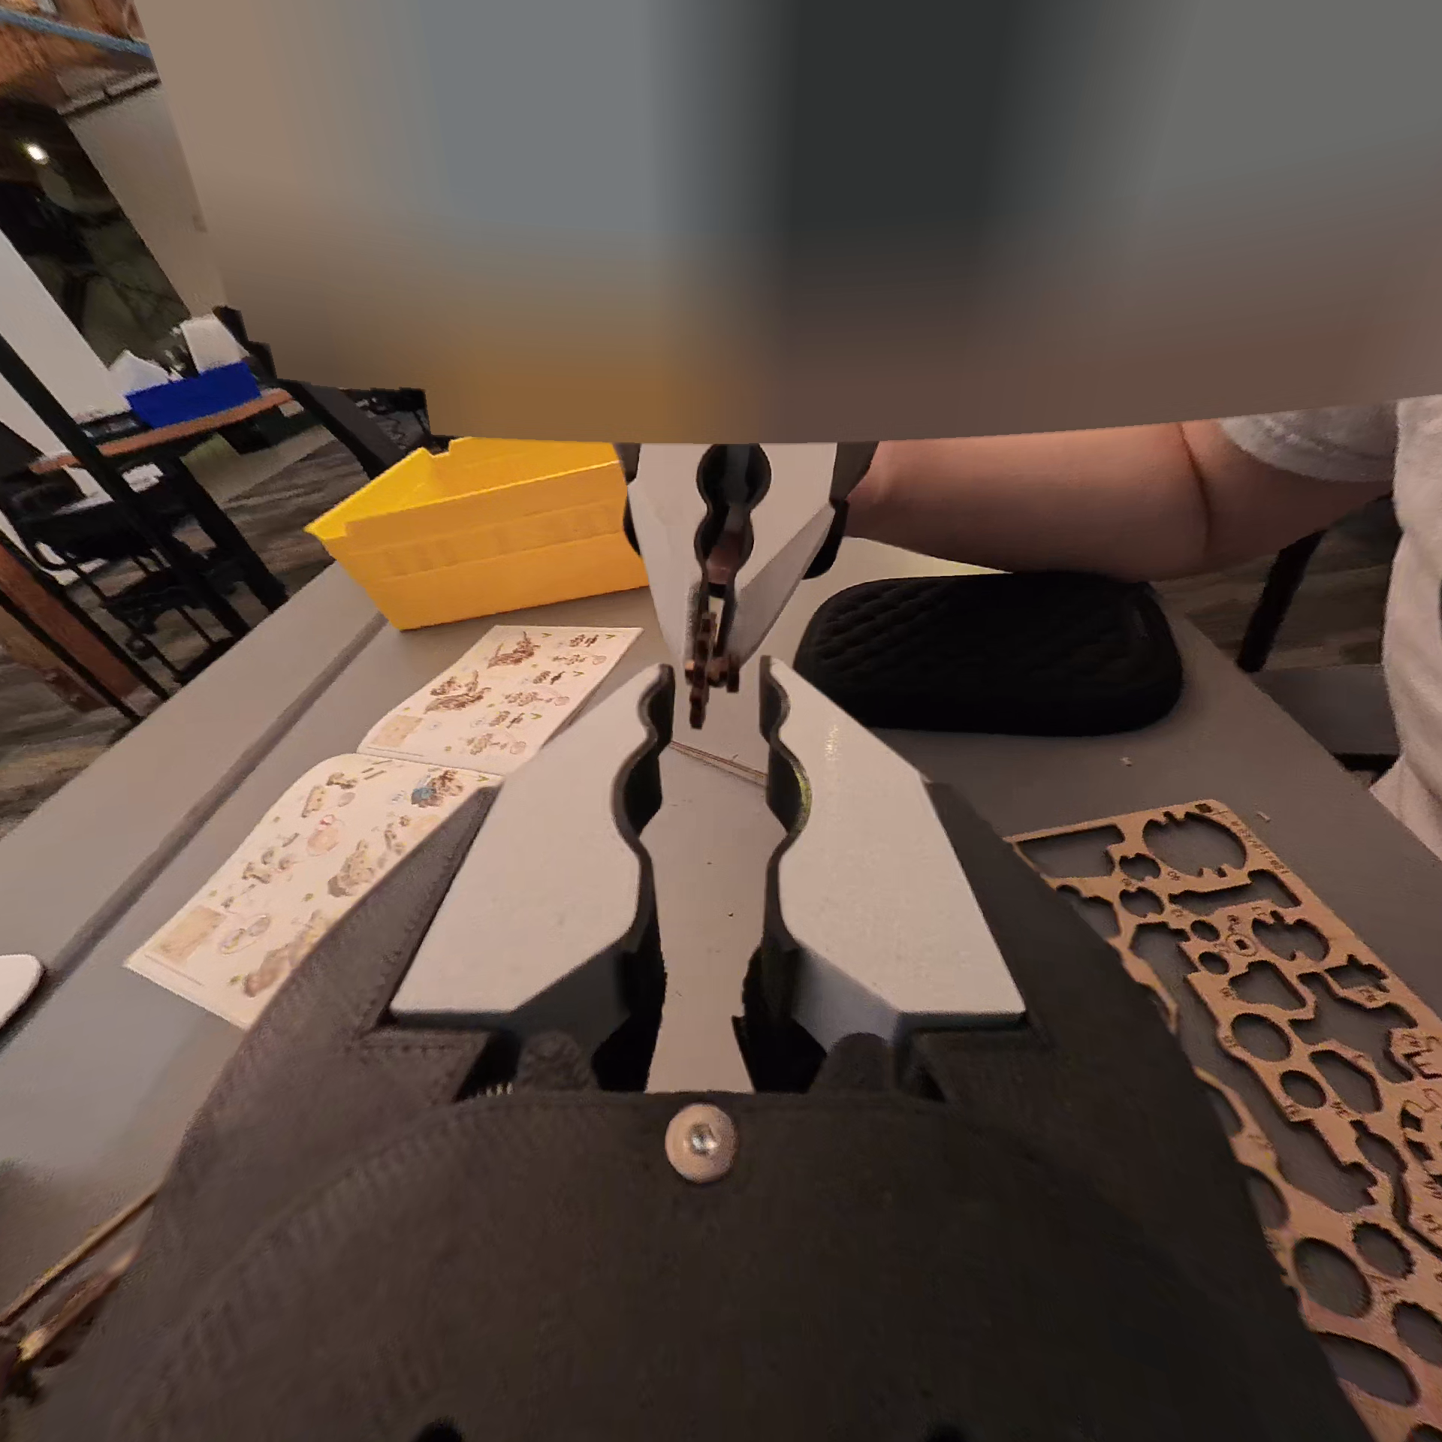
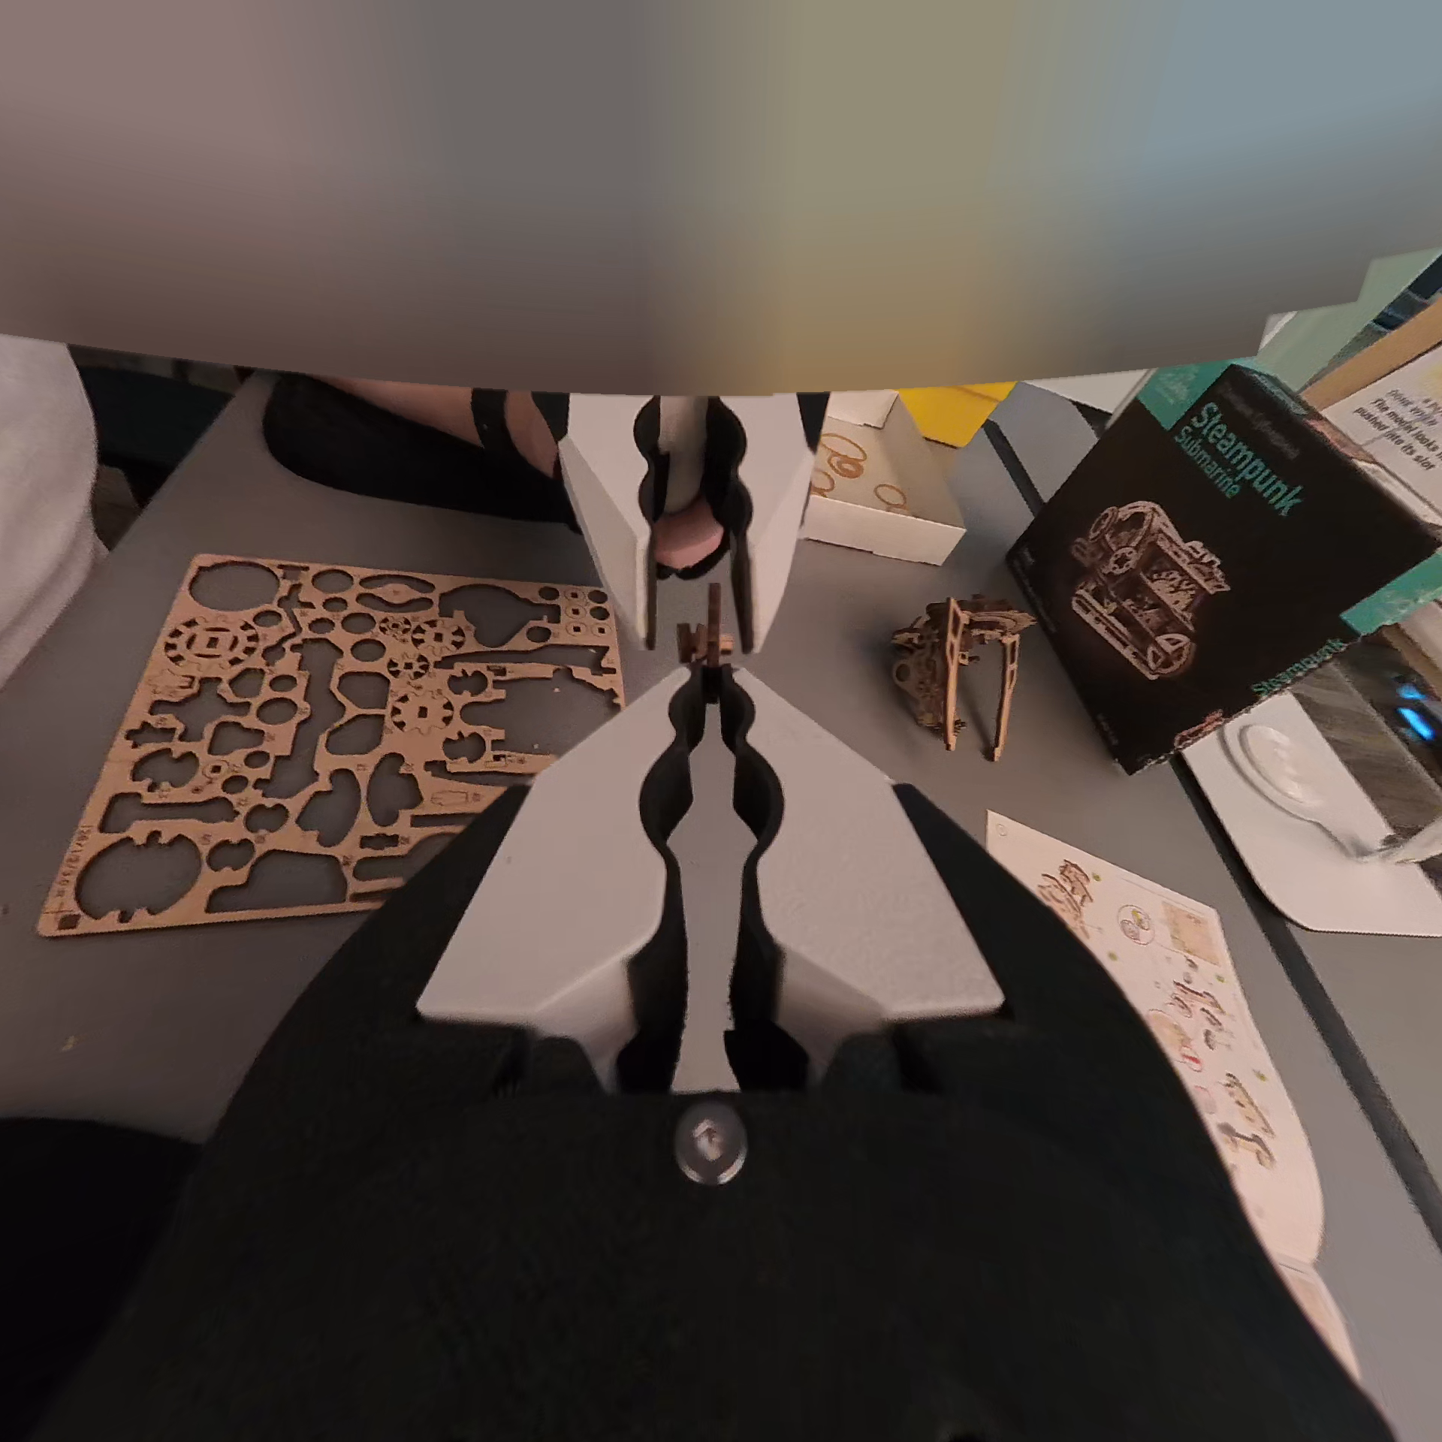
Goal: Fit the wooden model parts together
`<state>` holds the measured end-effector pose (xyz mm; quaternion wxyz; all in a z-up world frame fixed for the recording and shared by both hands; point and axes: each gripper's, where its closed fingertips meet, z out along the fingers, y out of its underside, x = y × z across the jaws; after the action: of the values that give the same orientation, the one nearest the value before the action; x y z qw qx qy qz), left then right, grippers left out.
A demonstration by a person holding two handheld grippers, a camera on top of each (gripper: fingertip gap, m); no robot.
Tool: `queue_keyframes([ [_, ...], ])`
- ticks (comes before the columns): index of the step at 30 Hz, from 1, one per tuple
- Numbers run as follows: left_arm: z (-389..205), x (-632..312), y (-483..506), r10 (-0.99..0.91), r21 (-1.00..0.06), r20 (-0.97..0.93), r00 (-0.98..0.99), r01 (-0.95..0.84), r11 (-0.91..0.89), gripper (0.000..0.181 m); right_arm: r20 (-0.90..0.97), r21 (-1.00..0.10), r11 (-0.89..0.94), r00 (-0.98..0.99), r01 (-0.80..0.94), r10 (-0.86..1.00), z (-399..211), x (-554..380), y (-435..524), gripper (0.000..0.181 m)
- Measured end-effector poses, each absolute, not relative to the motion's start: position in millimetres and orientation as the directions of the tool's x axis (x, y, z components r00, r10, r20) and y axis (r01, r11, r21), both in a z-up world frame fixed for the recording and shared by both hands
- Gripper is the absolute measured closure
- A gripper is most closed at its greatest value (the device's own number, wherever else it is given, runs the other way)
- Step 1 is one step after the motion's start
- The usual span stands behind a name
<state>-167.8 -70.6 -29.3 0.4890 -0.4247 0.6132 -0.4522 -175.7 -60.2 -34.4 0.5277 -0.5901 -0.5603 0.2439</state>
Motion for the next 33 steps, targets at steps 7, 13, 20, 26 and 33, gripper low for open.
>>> queue_keyframes([
  [7,-38,-167,-69,-0.928,-0.922,-0.349,-0.129,-0.130,0.364,0.169,0.341,-0.869,0.209,0.238,0.448,0.909,-42,-175,-59,0.180],
  [13,-43,-167,-68,-0.918,-0.907,-0.374,-0.134,-0.155,0.392,0.172,0.340,-0.859,0.198,0.237,0.472,0.910,-46,-173,-58,0.180],
  [20,-51,-166,-67,-0.907,-0.883,-0.396,-0.139,-0.211,0.418,0.172,0.312,-0.865,0.173,0.233,0.471,0.921,-47,-173,-59,0.180],
  [26,-61,-165,-64,-0.890,-0.853,-0.432,-0.145,-0.256,0.455,0.172,0.336,-0.832,0.175,0.226,0.527,0.915,-59,-172,-56,0.180],
  [33,-62,-165,-66,-0.910,-0.871,-0.384,-0.157,-0.267,0.413,0.172,0.349,-0.820,0.183,0.221,0.543,0.911,-59,-173,-57,0.180],
])
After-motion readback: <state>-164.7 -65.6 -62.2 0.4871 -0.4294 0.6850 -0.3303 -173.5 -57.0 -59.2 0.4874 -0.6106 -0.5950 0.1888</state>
